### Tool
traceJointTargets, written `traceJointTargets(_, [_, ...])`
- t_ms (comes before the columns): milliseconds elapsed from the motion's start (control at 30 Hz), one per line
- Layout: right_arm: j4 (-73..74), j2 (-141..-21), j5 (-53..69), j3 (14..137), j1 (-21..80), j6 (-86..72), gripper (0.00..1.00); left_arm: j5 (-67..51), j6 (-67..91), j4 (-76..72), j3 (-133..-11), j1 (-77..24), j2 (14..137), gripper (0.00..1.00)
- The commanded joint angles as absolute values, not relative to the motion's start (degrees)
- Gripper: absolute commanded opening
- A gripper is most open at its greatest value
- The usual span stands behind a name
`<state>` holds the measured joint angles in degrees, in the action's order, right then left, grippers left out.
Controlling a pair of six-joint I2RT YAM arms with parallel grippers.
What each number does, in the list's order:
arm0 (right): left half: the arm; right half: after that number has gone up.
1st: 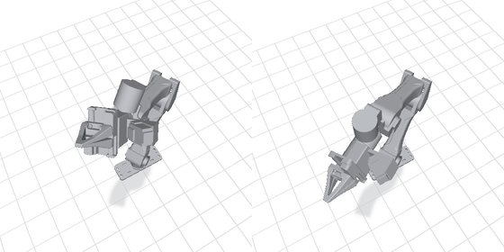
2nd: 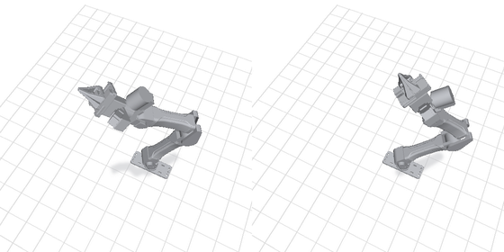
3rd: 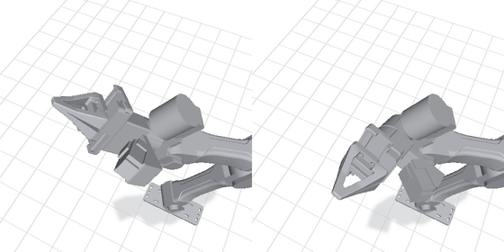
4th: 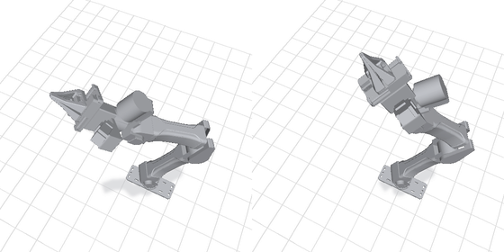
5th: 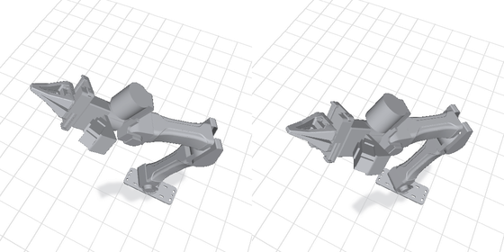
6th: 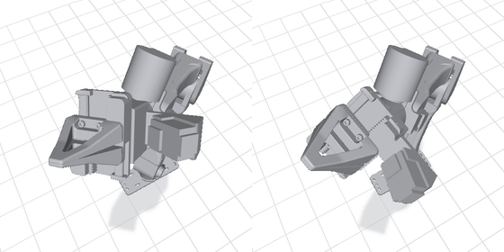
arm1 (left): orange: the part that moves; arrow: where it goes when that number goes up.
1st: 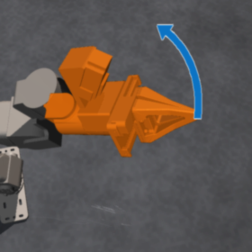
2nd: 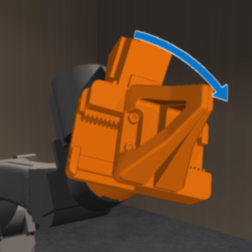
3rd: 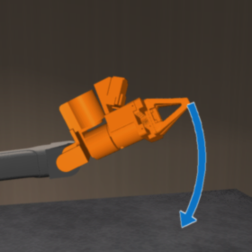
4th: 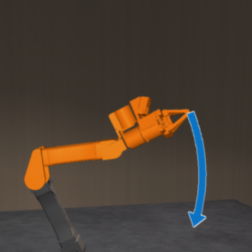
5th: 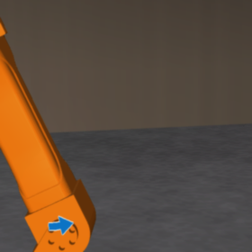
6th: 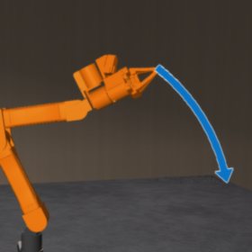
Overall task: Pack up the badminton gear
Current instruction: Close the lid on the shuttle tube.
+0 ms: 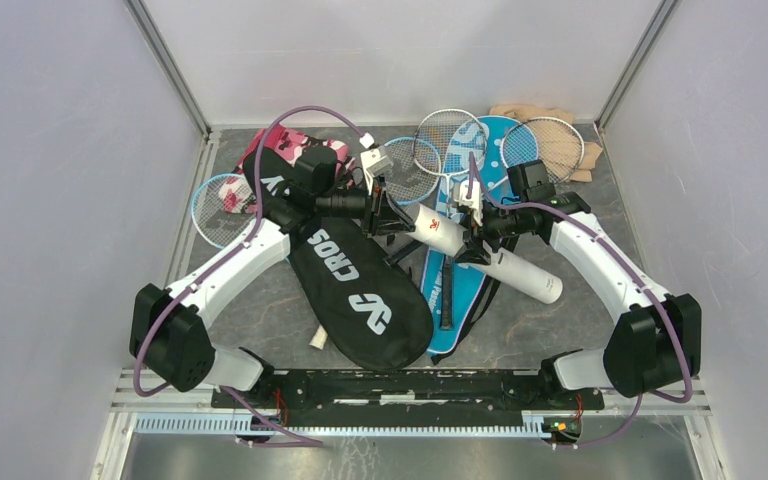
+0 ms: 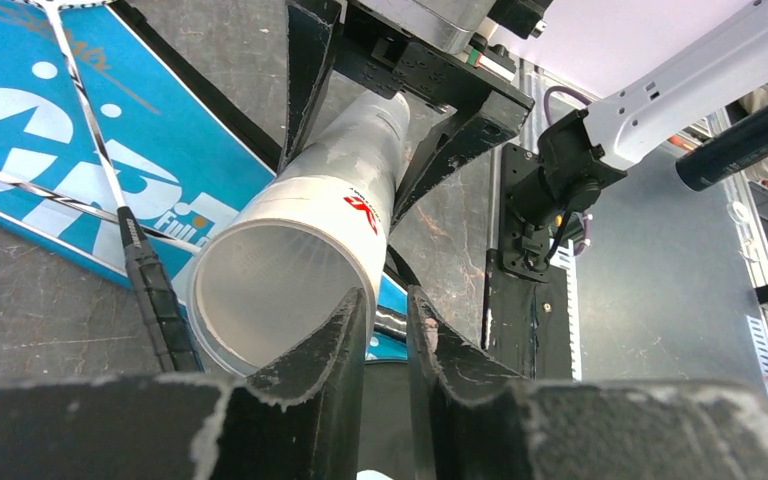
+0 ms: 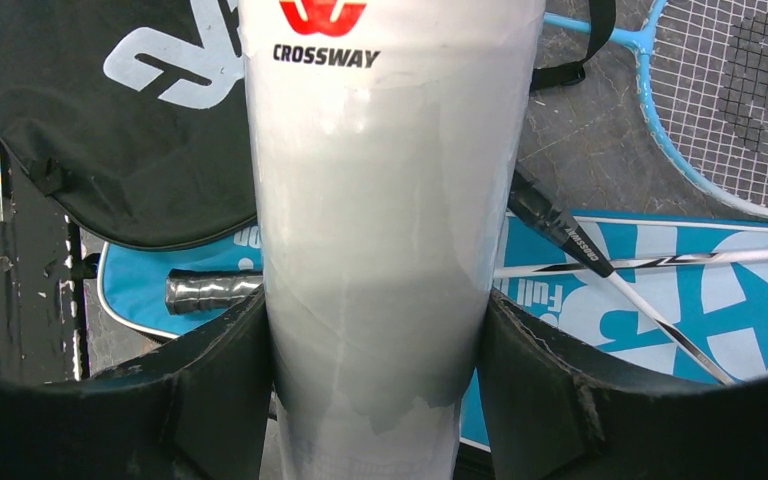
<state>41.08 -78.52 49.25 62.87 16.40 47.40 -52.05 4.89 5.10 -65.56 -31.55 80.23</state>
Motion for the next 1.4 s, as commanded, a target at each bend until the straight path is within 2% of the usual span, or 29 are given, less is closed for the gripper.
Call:
traceJointTargets(0, [38.8,-76.5,51.6,63.5,16.7,47.5,0.13,-55.3,7.0,3.7,-65.0,-31.7,81.2,0.29])
traceJointTargets(300, [37.7,-75.8,51.3,64.3,16.7,45.6,0.13,-53.6,7.5,2.6,-63.1,-31.7,80.2,0.32])
traceJointTargets(767, [36.8,-76.0,54.3,64.4,16.7,44.5,0.13,-58.5,10.0,0.7,-63.3,-31.8,83.0,0.36])
traceJointTargets(1067, [39.8,-75.5,55.2,64.6,16.7,49.1,0.13,-60.0,10.1,0.8,-63.8,-31.8,84.1,0.40])
traceJointTargets(1367, [47.3,-76.8,58.1,66.4,16.8,57.5,0.13,-62.6,9.8,0.8,-64.2,-32.4,85.6,0.49])
